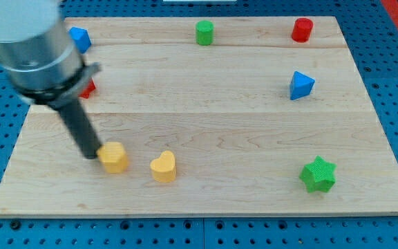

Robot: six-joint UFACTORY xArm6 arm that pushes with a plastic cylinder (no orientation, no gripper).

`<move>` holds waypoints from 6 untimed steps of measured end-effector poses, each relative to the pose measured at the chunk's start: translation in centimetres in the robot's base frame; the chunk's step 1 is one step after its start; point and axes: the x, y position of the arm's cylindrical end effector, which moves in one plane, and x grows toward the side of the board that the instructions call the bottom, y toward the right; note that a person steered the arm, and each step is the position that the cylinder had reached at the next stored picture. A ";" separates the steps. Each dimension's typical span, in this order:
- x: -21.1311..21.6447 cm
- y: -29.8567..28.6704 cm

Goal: Place the green star bottom to the green circle

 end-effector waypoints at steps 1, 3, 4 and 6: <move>1.3 3.5; -4.0 4.5; -4.4 12.1; -2.6 28.0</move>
